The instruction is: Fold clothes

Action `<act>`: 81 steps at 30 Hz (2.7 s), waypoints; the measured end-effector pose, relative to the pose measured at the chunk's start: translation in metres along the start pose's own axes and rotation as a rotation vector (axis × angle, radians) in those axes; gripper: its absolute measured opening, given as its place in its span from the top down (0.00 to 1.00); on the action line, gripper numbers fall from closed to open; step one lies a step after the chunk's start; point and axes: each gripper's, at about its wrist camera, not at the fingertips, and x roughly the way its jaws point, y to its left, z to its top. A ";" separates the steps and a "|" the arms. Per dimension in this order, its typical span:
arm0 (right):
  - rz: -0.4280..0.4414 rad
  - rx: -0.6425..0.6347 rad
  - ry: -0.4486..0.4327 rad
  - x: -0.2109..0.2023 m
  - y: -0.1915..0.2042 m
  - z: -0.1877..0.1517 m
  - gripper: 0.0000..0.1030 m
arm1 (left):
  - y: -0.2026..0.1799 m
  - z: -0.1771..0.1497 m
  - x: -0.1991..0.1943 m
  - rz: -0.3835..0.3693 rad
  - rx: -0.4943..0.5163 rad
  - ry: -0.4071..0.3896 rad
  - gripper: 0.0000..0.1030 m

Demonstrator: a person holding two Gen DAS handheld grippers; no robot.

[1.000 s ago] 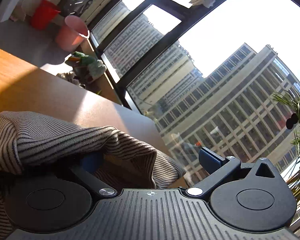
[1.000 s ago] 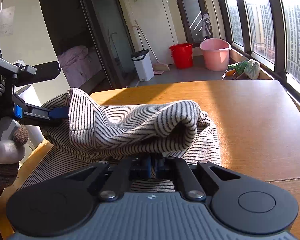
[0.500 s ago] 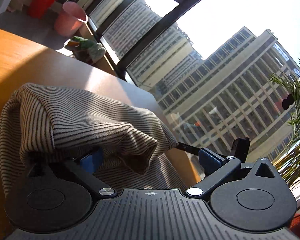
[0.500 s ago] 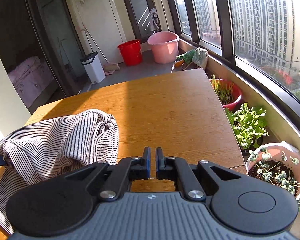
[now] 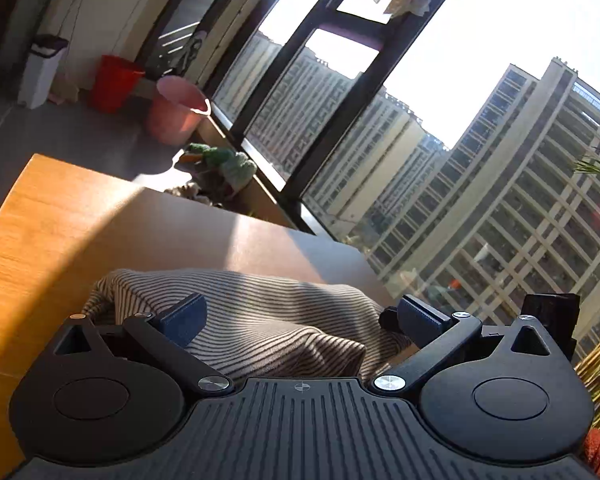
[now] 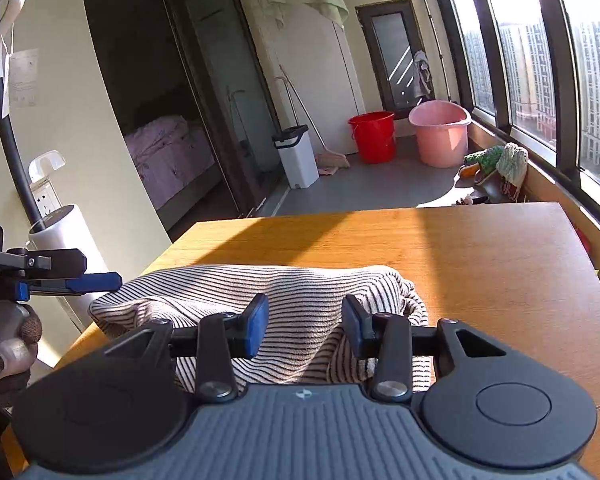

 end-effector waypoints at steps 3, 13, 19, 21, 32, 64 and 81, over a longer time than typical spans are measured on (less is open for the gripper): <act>-0.034 -0.037 0.044 0.005 -0.004 -0.016 0.62 | 0.004 -0.021 0.004 0.090 0.076 0.074 0.00; 0.148 0.483 0.010 -0.043 -0.080 0.001 0.44 | 0.049 0.007 -0.050 0.036 -0.236 0.018 0.00; 0.133 0.502 0.124 -0.004 -0.078 -0.015 0.44 | 0.067 -0.004 -0.023 0.057 -0.299 0.095 0.00; 0.128 0.465 0.134 0.007 -0.072 -0.015 0.44 | 0.067 -0.005 -0.019 0.043 -0.285 0.090 0.00; 0.094 0.244 0.125 0.032 -0.038 0.009 0.74 | 0.055 0.006 0.016 0.057 -0.195 0.131 0.49; 0.013 0.168 -0.054 -0.071 -0.028 -0.017 0.29 | -0.009 -0.059 -0.087 -0.136 -0.112 0.051 0.05; 0.005 -0.100 0.012 -0.028 0.036 -0.052 0.32 | -0.004 -0.017 0.025 -0.044 0.009 0.135 0.15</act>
